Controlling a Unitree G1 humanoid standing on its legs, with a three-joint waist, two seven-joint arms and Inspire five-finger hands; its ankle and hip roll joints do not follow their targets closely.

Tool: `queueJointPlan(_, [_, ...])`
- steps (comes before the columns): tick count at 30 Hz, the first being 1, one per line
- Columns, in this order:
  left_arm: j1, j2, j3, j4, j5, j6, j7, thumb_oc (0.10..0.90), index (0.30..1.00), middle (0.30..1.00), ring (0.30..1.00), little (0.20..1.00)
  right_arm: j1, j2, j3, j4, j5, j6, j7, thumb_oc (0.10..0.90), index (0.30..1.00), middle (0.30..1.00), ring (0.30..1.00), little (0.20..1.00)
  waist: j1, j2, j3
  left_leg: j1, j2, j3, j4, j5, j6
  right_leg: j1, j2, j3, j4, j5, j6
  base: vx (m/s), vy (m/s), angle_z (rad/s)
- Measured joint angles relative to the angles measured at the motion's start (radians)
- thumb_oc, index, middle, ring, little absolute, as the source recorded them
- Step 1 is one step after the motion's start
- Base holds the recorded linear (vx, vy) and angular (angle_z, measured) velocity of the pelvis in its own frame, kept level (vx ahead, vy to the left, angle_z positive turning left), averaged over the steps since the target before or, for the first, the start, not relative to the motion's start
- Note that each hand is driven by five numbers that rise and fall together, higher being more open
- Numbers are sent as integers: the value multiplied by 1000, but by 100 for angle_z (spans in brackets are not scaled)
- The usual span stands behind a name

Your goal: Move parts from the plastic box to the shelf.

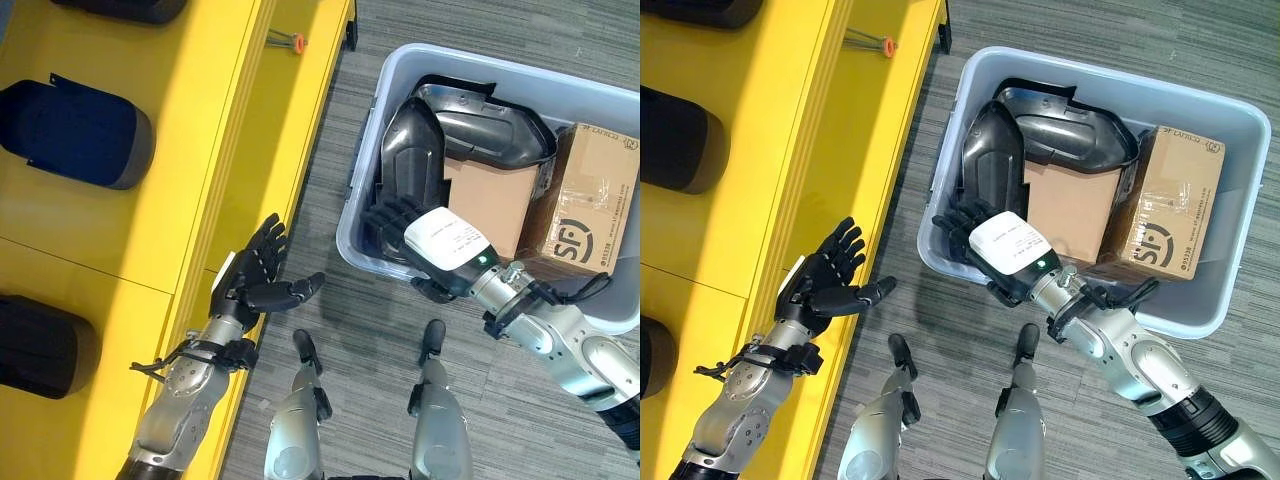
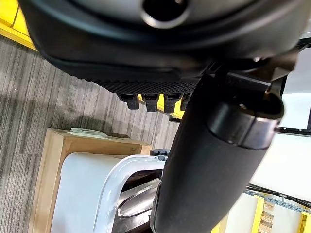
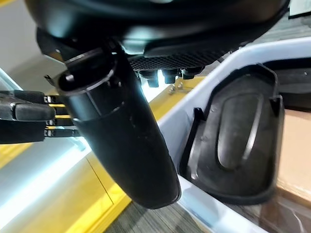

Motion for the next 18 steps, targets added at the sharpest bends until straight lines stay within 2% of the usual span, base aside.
queueJointPlan(13, [1, 0, 1, 2, 1, -3, 2, 900, 1000, 1000, 1000, 1000, 55, -3, -19, 6, -2, 72, -17, 900, 1000, 1000, 1000, 1000, -22, 0, 0, -29, 0, 5, 0, 1, 0, -34, 0, 3, 0, 3, -1, 0, 0, 0])
queueJointPlan(18, [-1, 0, 0, 2, 1, -18, 1, 900, 1000, 1000, 1000, 1000, 86, -4, -55, 8, 0, 76, -74, 900, 1000, 1000, 1000, 1000, -38, 0, 0, -27, 0, 12, 0, 0, 0, -38, 0, 12, 0, 3, -1, 7, 10, -3])
